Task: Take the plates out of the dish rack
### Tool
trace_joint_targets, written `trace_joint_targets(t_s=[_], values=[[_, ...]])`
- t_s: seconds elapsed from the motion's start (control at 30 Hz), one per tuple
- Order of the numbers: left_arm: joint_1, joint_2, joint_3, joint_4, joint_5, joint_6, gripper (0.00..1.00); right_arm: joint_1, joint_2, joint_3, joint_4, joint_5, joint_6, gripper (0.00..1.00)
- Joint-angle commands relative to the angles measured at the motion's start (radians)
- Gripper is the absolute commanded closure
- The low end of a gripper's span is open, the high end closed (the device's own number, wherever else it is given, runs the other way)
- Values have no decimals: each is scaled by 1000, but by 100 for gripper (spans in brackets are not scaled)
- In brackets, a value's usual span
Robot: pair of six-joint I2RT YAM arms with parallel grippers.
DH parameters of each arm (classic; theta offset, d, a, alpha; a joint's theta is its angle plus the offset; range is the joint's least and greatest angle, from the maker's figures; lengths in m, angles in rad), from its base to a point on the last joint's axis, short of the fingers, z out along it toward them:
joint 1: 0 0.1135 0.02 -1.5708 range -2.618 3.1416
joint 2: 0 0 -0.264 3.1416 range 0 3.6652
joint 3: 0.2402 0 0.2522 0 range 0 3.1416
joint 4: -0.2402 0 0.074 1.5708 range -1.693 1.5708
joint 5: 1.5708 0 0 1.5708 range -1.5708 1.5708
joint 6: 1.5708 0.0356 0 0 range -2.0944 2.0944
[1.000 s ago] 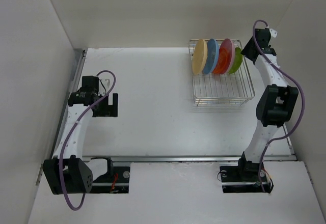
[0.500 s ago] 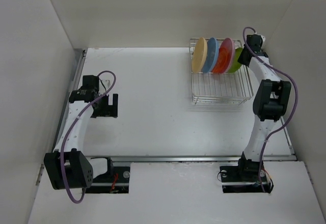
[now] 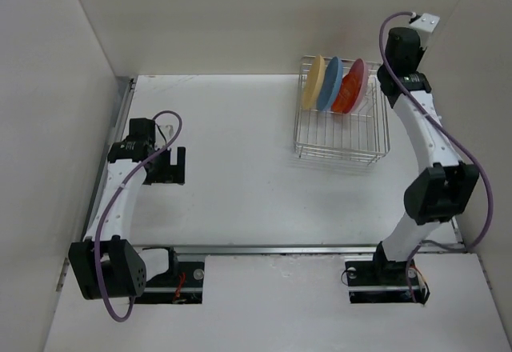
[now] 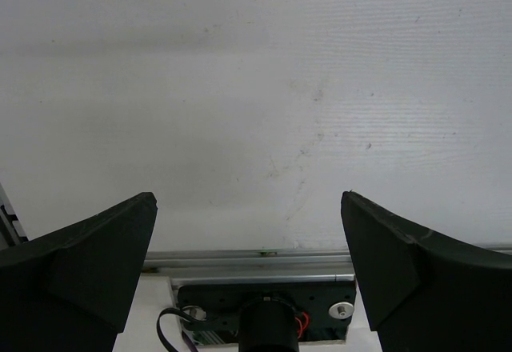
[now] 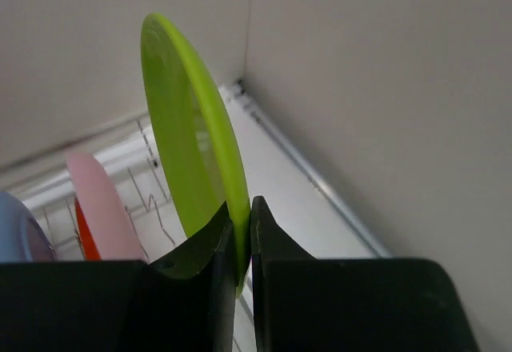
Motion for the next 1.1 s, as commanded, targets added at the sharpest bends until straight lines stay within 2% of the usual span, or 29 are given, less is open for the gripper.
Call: trace_joint_targets(t_s=[0.0, 0.1, 0.13, 0.23, 0.27, 0.37, 0.53, 0.6, 0.83, 0.9, 1.07], values=[[7, -43, 36, -10, 26, 7, 0, 48, -154, 43, 105, 241, -110, 100], [7, -64, 36, -10, 26, 7, 0, 187, -286, -18, 148, 148, -130, 100], [7, -64, 36, -10, 26, 7, 0, 219, -318, -45, 148, -1, -130, 100], [7, -73, 27, -1, 3, 7, 0, 331, -378, -156, 162, -312, -110, 100], [7, -82, 27, -1, -10, -4, 0, 361, -352, -183, 139, -497, -87, 100], [7, -92, 27, -1, -50, -4, 0, 463, -247, -184, 93, -804, -73, 100], [7, -92, 27, 19, -173, -39, 0, 592, 107, -8, -34, -957, -30, 100], [7, -92, 27, 19, -219, -52, 0, 617, 189, 35, -34, -1039, 11, 100], [7, -82, 18, 28, -184, -52, 0, 617, 456, 151, -39, -1250, 68, 100], [7, -82, 18, 28, -184, -43, 0, 617, 507, 161, -48, -1241, 82, 99], [7, -72, 18, 28, -164, -43, 0, 597, 538, 152, -48, -1151, 119, 87]])
